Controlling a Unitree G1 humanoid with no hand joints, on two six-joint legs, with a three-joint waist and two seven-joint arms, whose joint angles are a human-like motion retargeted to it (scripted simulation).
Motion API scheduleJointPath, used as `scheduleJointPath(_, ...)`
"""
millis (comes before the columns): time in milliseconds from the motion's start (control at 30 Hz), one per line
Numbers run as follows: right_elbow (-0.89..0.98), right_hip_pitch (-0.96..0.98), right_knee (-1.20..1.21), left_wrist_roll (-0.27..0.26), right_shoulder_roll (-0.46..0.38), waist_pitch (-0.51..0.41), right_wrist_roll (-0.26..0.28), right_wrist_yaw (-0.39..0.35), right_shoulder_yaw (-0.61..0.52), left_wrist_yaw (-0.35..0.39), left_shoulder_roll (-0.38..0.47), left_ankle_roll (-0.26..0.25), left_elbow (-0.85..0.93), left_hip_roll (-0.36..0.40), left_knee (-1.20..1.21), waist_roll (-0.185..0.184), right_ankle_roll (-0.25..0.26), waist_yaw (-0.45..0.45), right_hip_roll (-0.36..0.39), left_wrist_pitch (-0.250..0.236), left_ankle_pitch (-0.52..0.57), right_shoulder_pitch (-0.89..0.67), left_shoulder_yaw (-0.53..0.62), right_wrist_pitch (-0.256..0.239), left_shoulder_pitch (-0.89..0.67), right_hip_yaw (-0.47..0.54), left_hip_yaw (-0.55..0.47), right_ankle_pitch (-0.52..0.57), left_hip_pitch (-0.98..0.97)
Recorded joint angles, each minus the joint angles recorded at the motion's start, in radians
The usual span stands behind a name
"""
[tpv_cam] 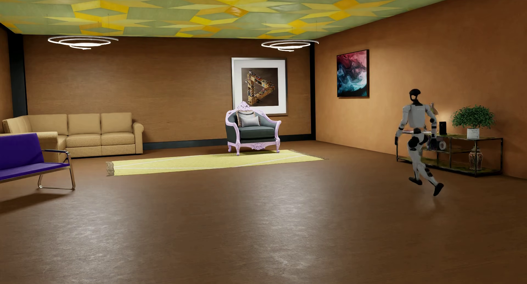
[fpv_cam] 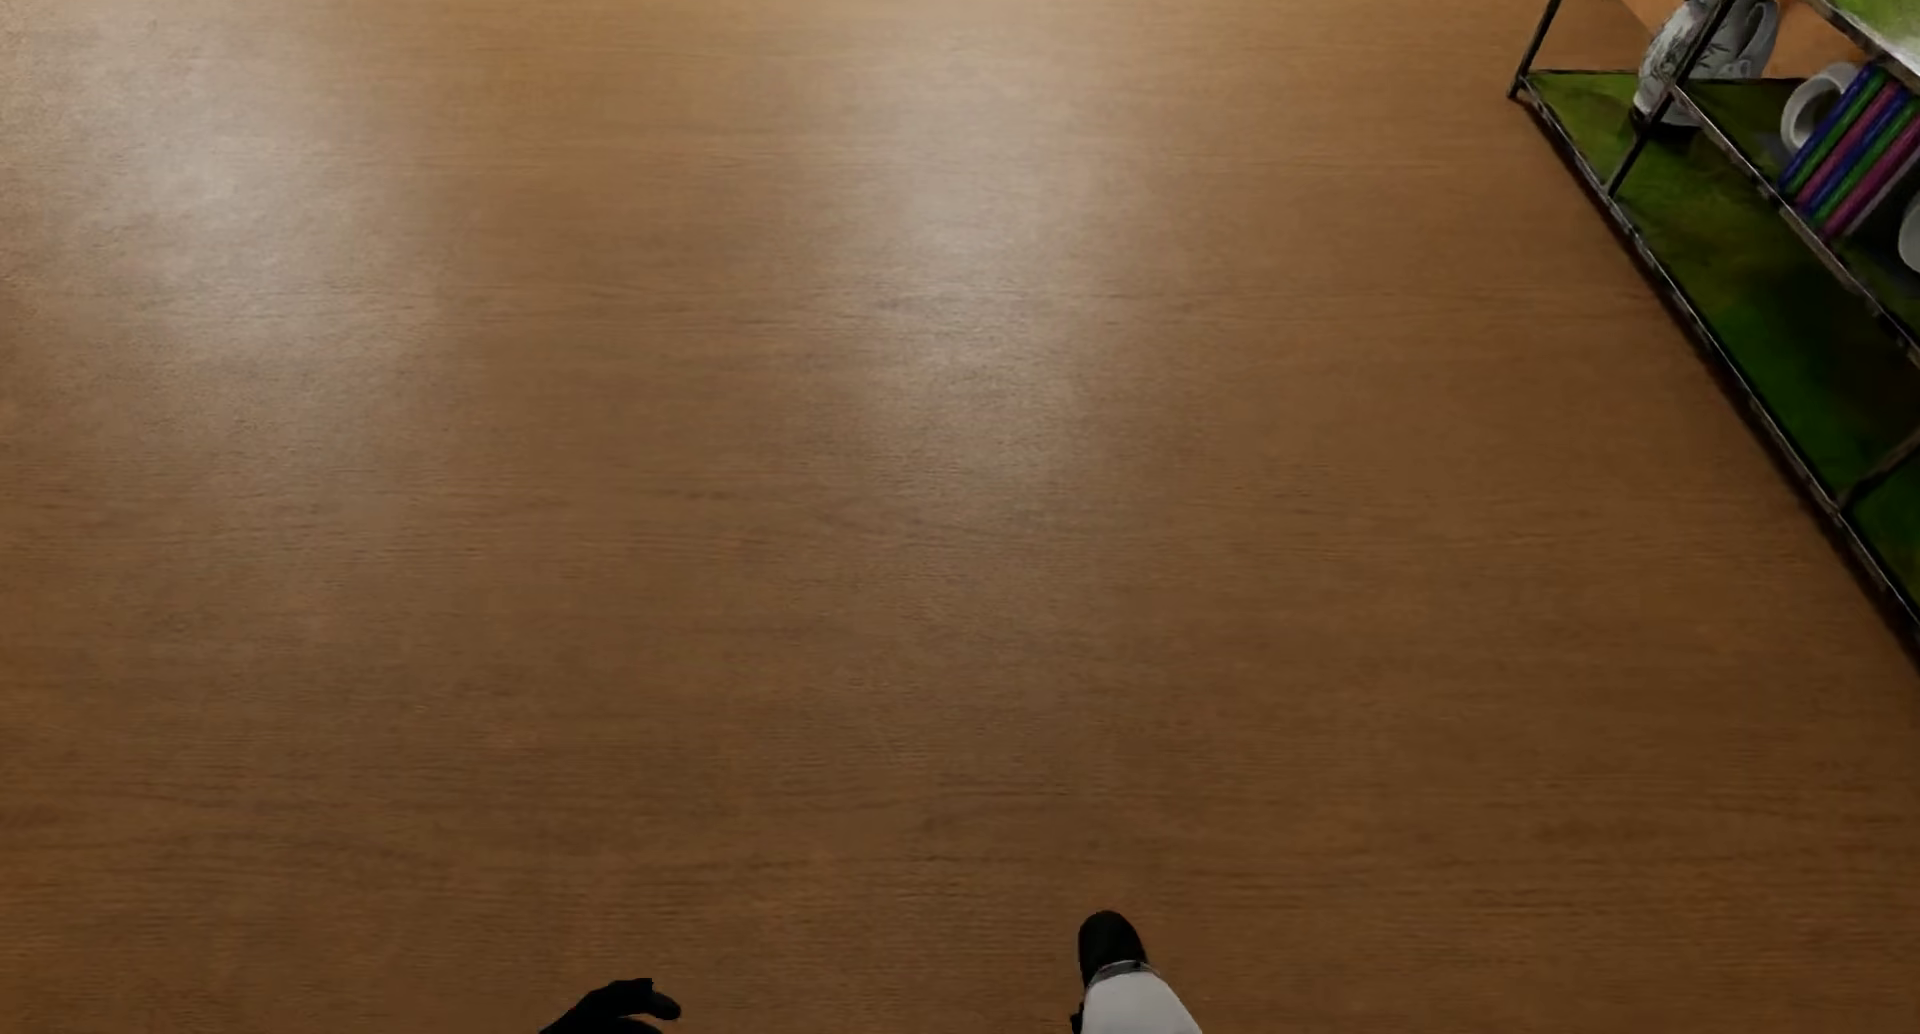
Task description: Move towards the dark armchair
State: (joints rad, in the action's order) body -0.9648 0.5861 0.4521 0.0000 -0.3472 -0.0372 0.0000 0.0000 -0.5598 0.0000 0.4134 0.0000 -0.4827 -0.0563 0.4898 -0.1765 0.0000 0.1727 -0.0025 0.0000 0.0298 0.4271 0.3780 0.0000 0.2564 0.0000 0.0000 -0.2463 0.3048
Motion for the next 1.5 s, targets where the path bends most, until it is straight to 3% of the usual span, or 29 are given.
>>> scheduleJointPath(33,0.008,0.019,0.014,0.0,-0.005,-0.009,0.0,0.0,0.012,0.0,-0.001,0.0,0.012,-0.045,0.018,-0.002,0.0,0.032,-0.008,0.0,0.091,-0.002,-0.014,0.0,-0.002,0.0,0.0,-0.027,0.037)
scheduleJointPath(133,-0.032,0.116,0.229,0.0,-0.027,0.048,0.0,0.0,0.025,0.0,-0.043,0.0,-0.139,-0.111,0.252,-0.04,0.0,-0.014,0.089,0.0,0.484,-0.05,-0.018,0.0,0.046,0.0,0.0,0.447,-0.02)
scheduleJointPath(167,-0.041,0.071,0.324,0.0,-0.039,0.02,0.0,0.0,0.025,0.0,-0.054,0.0,-0.218,-0.119,0.45,-0.055,0.0,-0.044,0.137,0.0,0.449,-0.082,0.0,0.0,0.049,0.0,0.0,0.446,-0.103)
scheduleJointPath(233,-0.033,-0.174,0.269,0.0,-0.056,-0.036,0.0,0.0,0.049,0.0,-0.056,0.0,-0.343,-0.091,0.827,-0.042,0.0,-0.118,0.206,0.0,-0.038,-0.166,0.069,0.0,0.037,0.0,0.0,0.371,-0.33)
scheduleJointPath(267,-0.018,-0.298,0.207,0.0,-0.065,-0.037,0.0,0.0,0.045,0.0,-0.048,0.0,-0.371,-0.064,0.89,-0.013,0.0,-0.173,0.206,0.0,-0.219,-0.205,0.08,0.0,0.056,0.0,0.0,0.302,-0.457)
scheduleJointPath(300,0.069,-0.465,0.129,0.0,-0.094,-0.067,0.0,0.0,0.038,0.0,-0.032,0.0,-0.395,-0.041,0.834,0.013,0.0,-0.237,0.188,0.0,-0.311,-0.216,0.102,0.0,0.077,0.0,0.0,0.225,-0.519)
scheduleJointPath(400,0.167,-0.779,-0.038,0.0,-0.116,-0.067,0.0,0.0,0.12,0.0,0.003,0.0,-0.446,-0.049,0.389,0.064,0.0,-0.397,0.133,0.0,-0.302,-0.327,0.057,0.0,0.14,0.0,0.0,-0.016,-0.728)
scheduleJointPath(467,0.232,-0.885,-0.055,0.0,-0.136,-0.039,0.0,0.0,0.151,0.0,0.013,0.0,-0.482,-0.087,0.021,0.061,0.0,-0.473,0.122,0.0,-0.253,-0.417,0.035,0.0,0.157,0.0,0.0,-0.11,-0.798)
scheduleJointPath(533,0.29,-0.984,-0.017,0.0,-0.14,-0.043,0.0,0.0,0.192,0.0,0.02,0.0,-0.508,-0.12,0.047,0.078,0.0,-0.539,0.059,0.0,-0.276,-0.448,0.015,0.0,0.18,0.0,0.0,-0.087,-0.861)
scheduleJointPath(600,0.307,-0.987,0.177,0.0,-0.1,-0.018,0.0,0.0,0.223,0.0,0.013,0.0,-0.567,-0.094,0.266,0.117,0.0,-0.562,0.001,0.0,-0.191,-0.406,0.019,0.0,0.198,0.0,0.0,0.147,-0.9)
scheduleJointPath(667,0.267,-0.853,0.609,0.0,-0.059,-0.051,0.0,0.0,0.205,0.0,0.001,0.0,-0.603,0.015,0.394,0.162,0.0,-0.491,-0.032,0.0,-0.211,-0.331,0.031,0.0,0.178,0.0,0.0,0.493,-0.798)
scheduleJointPath(733,0.168,-0.623,0.954,0.0,-0.027,-0.078,0.0,0.0,0.093,0.0,-0.025,0.0,-0.535,0.067,0.33,0.156,0.0,-0.396,0.007,0.0,-0.268,-0.303,0.017,0.0,0.154,0.0,0.0,0.346,-0.609)
scheduleJointPath(800,0.09,-0.408,0.858,0.0,0.005,-0.074,0.0,0.0,0.104,0.0,-0.051,0.0,-0.392,0.055,0.18,0.107,0.0,-0.263,0.085,0.0,-0.269,-0.204,-0.027,0.0,0.137,0.0,0.0,0.349,-0.396)
scheduleJointPath(867,0.024,-0.27,0.432,0.0,0.0,-0.071,0.0,0.0,0.037,0.0,-0.05,0.0,-0.225,0.021,0.065,0.076,0.0,-0.141,0.114,0.0,-0.277,-0.117,-0.041,0.0,0.102,0.0,0.0,0.503,-0.21)
scheduleJointPath(900,-0.006,-0.216,0.218,0.0,-0.001,-0.064,0.0,0.0,0.027,0.0,-0.042,0.0,-0.15,0.014,0.041,0.082,0.0,-0.097,0.096,0.0,-0.296,-0.084,-0.047,0.0,0.062,0.0,0.0,0.452,-0.153)
scheduleJointPath(933,-0.041,-0.188,0.05,0.0,-0.019,-0.059,0.0,0.0,-0.092,0.0,-0.026,0.0,-0.1,0.013,0.023,0.09,0.0,-0.061,0.082,0.0,-0.329,-0.073,-0.043,0.0,0.012,0.0,0.0,0.197,-0.098)
scheduleJointPath(967,-0.051,-0.154,0.015,0.0,-0.028,-0.053,0.0,0.0,-0.126,0.0,-0.017,0.0,-0.049,0.0,0.03,0.095,0.0,-0.02,0.058,0.0,-0.367,-0.04,-0.062,0.0,-0.021,0.0,0.0,-0.071,-0.047)
scheduleJointPath(1000,-0.06,-0.117,0.027,0.0,-0.036,-0.055,0.0,0.0,-0.153,0.0,-0.015,0.0,-0.022,-0.007,0.036,0.1,0.0,0.021,0.022,0.0,-0.39,-0.013,-0.088,0.0,-0.05,0.0,0.0,-0.146,-0.003)
scheduleJointPath(1033,-0.087,-0.09,0.026,0.0,-0.038,-0.067,0.0,0.0,-0.178,0.0,-0.022,0.0,-0.008,-0.03,0.048,0.089,0.0,0.047,0.024,0.0,-0.362,0.006,-0.121,0.0,-0.056,0.0,0.0,-0.049,0.059)
scheduleJointPath(1067,-0.098,-0.056,0.072,0.0,-0.04,-0.059,0.0,0.0,-0.18,0.0,-0.032,0.0,-0.012,-0.06,0.102,0.076,0.0,0.066,0.042,0.0,-0.27,0.023,-0.144,0.0,-0.045,0.0,0.0,0.182,0.074)
scheduleJointPath(1100,-0.124,-0.03,0.12,0.0,-0.029,-0.025,0.0,0.0,-0.16,0.0,-0.043,0.0,-0.033,-0.09,0.197,0.053,0.0,0.059,0.08,0.0,-0.121,0.038,-0.158,0.0,-0.024,0.0,0.0,0.42,0.046)
scheduleJointPath(1133,-0.139,-0.045,0.199,0.0,-0.027,-0.021,0.0,0.0,-0.174,0.0,-0.059,0.0,-0.08,-0.129,0.356,0.017,0.0,0.023,0.143,0.0,0.057,0.042,-0.148,0.0,0.0,0.0,0.0,0.507,0.008)
scheduleJointPath(1167,-0.136,-0.103,0.258,0.0,-0.034,-0.04,0.0,0.0,-0.184,0.0,-0.074,0.0,-0.149,-0.137,0.537,-0.005,0.0,-0.021,0.191,0.0,0.154,0.027,-0.114,0.0,0.014,0.0,0.0,0.486,-0.049)
scheduleJointPath(1233,-0.084,-0.301,0.212,0.0,-0.038,-0.073,0.0,0.0,-0.2,0.0,-0.082,0.0,-0.285,-0.131,0.867,-0.001,0.0,-0.096,0.248,0.0,-0.079,-0.057,-0.019,0.0,0.02,0.0,0.0,0.378,-0.26)
scheduleJointPath(1300,0.041,-0.525,0.112,0.0,-0.037,-0.076,0.0,0.0,-0.116,0.0,-0.07,0.0,-0.368,-0.081,0.895,0.05,0.0,-0.222,0.226,0.0,-0.243,-0.13,0.036,0.0,0.079,0.0,0.0,0.231,-0.443)
scheduleJointPath(1367,0.206,-0.707,0.022,0.0,-0.053,-0.072,0.0,0.0,-0.019,0.0,-0.052,0.0,-0.411,-0.059,0.632,0.091,0.0,-0.339,0.175,0.0,-0.254,-0.204,0.065,0.0,0.15,0.0,0.0,0.093,-0.573)
scheduleJointPath(1433,0.326,-0.839,-0.026,0.0,-0.059,-0.054,0.0,0.0,0.085,0.0,-0.041,0.0,-0.454,-0.077,0.227,0.103,0.0,-0.424,0.139,0.0,-0.239,-0.29,0.071,0.0,0.205,0.0,0.0,-0.016,-0.627)
scheduleJointPath(1467,0.391,-0.874,-0.03,0.0,-0.068,-0.036,0.0,0.0,0.136,0.0,-0.04,0.0,-0.472,-0.084,0.047,0.098,0.0,-0.445,0.135,0.0,-0.173,-0.326,0.073,0.0,0.222,0.0,0.0,-0.052,-0.648)
scheduleJointPath(1500,0.439,-0.898,-0.026,0.0,-0.077,-0.014,0.0,0.0,0.182,0.0,-0.044,0.0,-0.492,-0.094,-0.311,0.1,0.0,-0.464,0.113,0.0,0.017,-0.356,0.066,0.0,0.232,0.0,0.0,-0.076,-0.685)
